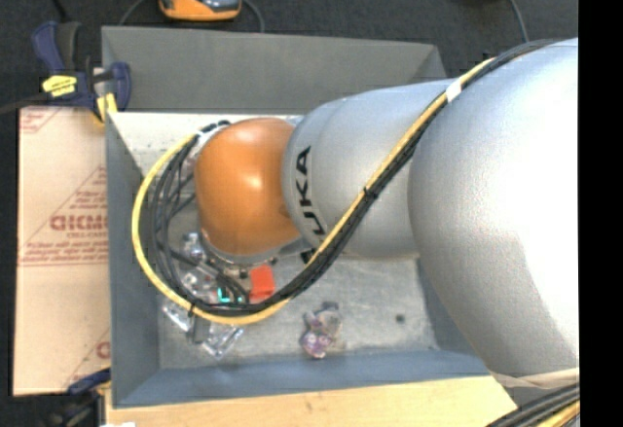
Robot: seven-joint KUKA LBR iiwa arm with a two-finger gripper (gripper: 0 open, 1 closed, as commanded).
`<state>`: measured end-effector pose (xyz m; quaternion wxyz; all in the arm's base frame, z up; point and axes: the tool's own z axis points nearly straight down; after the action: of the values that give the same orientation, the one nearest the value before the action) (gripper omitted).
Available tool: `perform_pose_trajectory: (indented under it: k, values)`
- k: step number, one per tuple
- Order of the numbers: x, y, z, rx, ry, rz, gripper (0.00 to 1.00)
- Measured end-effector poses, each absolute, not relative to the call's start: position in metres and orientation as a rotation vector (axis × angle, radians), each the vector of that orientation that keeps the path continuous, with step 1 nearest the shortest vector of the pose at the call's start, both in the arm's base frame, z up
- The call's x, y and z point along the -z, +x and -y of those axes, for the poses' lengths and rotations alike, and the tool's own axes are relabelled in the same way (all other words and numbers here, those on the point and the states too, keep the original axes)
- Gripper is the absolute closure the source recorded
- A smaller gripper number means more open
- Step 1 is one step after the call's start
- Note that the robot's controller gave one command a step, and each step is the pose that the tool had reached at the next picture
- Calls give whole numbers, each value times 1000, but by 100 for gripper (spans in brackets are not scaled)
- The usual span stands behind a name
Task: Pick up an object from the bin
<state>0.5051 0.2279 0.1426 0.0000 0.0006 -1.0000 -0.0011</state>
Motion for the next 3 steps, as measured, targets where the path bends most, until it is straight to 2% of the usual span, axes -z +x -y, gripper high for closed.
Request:
perform_pose_trajectory:
  k: [1,2,3]
  values:
    - [-91,551,-204,3,-112,3142,0]
    - [-73,572,-142,-3,143,3138,0]
    - [-74,572,-144,1,140,3136,100]
